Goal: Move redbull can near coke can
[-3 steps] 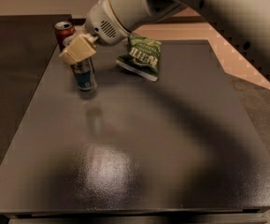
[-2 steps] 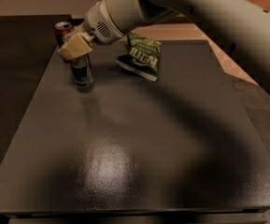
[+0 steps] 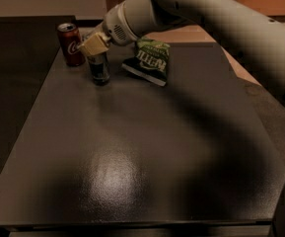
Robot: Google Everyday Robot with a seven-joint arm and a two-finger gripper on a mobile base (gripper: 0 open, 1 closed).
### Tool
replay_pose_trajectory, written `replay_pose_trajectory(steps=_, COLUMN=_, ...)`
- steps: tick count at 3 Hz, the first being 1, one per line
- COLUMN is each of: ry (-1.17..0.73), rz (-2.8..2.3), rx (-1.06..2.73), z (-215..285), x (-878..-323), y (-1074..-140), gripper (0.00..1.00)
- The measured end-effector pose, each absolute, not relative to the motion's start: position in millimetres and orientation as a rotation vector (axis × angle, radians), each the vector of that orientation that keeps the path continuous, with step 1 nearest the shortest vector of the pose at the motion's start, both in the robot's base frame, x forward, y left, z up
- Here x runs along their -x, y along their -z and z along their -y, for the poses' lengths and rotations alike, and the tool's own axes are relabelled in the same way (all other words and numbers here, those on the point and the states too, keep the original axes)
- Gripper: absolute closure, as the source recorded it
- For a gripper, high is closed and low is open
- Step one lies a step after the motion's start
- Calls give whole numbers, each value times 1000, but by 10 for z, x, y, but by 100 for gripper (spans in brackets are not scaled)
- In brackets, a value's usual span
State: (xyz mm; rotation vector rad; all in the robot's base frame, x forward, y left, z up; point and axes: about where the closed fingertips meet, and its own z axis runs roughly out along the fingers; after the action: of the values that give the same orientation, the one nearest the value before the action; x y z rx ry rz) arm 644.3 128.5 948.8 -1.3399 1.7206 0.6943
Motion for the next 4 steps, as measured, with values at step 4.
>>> replay_pose_trajectory(steps=4, ry=-679, rz=-1759, rx=1302, z=-1453, x=-7051, y=-9433, gripper=100)
